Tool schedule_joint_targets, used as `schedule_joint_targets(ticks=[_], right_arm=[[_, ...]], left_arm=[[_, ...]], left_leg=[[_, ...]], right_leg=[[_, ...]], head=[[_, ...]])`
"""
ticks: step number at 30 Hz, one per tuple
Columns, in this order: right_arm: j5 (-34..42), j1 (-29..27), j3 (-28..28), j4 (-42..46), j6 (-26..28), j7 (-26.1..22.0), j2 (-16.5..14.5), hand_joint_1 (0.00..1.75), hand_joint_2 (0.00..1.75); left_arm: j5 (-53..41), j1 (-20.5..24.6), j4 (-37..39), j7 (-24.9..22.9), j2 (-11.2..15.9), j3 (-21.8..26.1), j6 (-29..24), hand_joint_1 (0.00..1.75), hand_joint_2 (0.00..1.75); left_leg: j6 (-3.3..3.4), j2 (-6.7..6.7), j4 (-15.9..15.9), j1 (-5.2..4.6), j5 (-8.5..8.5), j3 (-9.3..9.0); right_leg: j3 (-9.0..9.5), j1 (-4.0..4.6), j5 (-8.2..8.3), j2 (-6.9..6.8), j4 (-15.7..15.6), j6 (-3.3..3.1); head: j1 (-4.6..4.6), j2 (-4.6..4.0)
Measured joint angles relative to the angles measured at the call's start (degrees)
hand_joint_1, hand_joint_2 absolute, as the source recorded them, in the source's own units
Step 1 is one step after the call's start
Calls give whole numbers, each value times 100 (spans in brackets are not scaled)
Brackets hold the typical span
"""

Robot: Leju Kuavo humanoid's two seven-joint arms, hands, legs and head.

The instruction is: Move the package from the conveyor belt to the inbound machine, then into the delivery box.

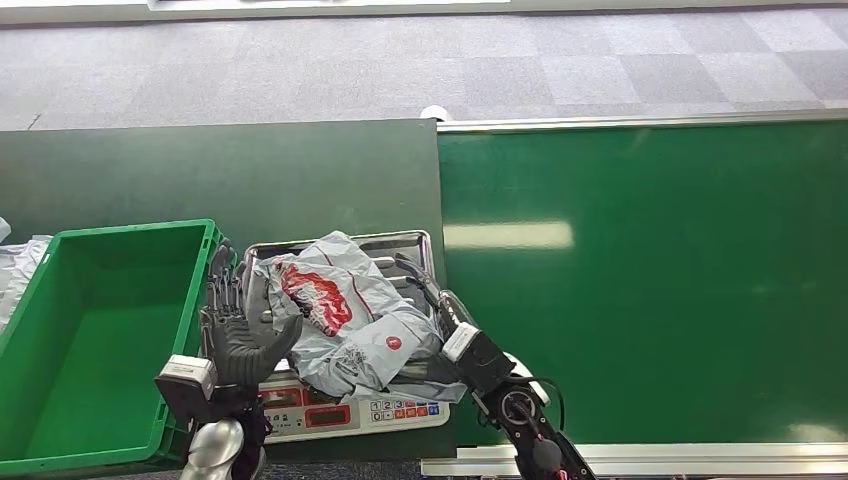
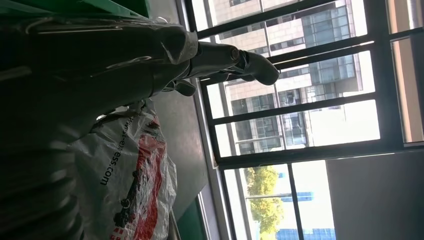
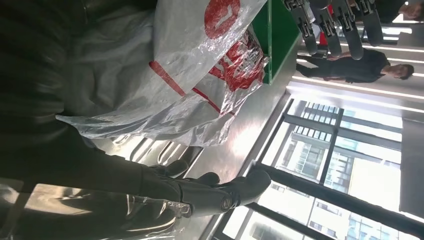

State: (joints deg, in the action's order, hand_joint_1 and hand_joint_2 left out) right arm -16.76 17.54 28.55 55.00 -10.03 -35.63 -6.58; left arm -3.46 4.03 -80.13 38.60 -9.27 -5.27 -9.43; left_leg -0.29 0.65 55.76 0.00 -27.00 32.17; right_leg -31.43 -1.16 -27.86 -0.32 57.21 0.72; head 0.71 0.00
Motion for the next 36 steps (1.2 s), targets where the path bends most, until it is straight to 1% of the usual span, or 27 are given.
schedule_joint_targets(ticks=[2,4,8,12,18,25,33,35,36], right_arm=[[2,-4,-61,-6,-76,80,0,0,175],[-89,-1,-101,-33,-150,257,0,0,175],[-538,39,-96,-232,-390,574,10,0,175],[-1040,179,97,-560,-585,612,61,0,175],[-1343,469,325,-906,-691,584,121,0,175],[-1162,509,325,-968,-689,301,158,0,175],[-1028,473,254,-930,-736,186,161,0,175],[-793,393,171,-842,-824,8,162,0,175],[-596,324,94,-743,-912,-97,163,0,175]], left_arm=[[-86,12,13,-18,3,-25,9,0,175],[-198,27,31,-46,7,-53,13,0,175],[-322,95,74,-97,8,-85,86,0,175],[-384,214,169,-121,7,-117,189,0,175],[-421,291,266,-148,7,-139,229,0,175],[-505,203,227,-208,7,-122,222,0,175],[-576,164,197,-218,7,-113,204,0,175],[-917,146,183,-303,13,-127,49,0,175],[-1347,138,178,-450,30,-172,-130,0,175]], left_leg=[[0,-1,0,0,0,0],[0,-1,0,0,0,0],[0,-1,0,0,0,0],[0,7,0,0,0,-7],[-4,22,-1,2,-6,-43],[-5,16,-1,3,-5,-54],[-5,11,-1,3,-6,-49],[-5,6,0,3,-5,-45],[-5,5,0,3,-5,-42]], right_leg=[[0,0,0,0,0,0],[1,0,0,0,0,0],[1,0,0,0,0,0],[4,0,0,5,0,0],[33,1,-1,18,-3,-2],[48,2,-1,17,-2,-2],[44,2,-1,15,-2,-2],[40,2,-1,13,-2,-2],[37,2,-1,12,-2,-2]], head=[[-1,0],[-1,0],[1,0],[-1,0],[0,0],[-1,0],[1,0],[-1,0],[-1,0]])
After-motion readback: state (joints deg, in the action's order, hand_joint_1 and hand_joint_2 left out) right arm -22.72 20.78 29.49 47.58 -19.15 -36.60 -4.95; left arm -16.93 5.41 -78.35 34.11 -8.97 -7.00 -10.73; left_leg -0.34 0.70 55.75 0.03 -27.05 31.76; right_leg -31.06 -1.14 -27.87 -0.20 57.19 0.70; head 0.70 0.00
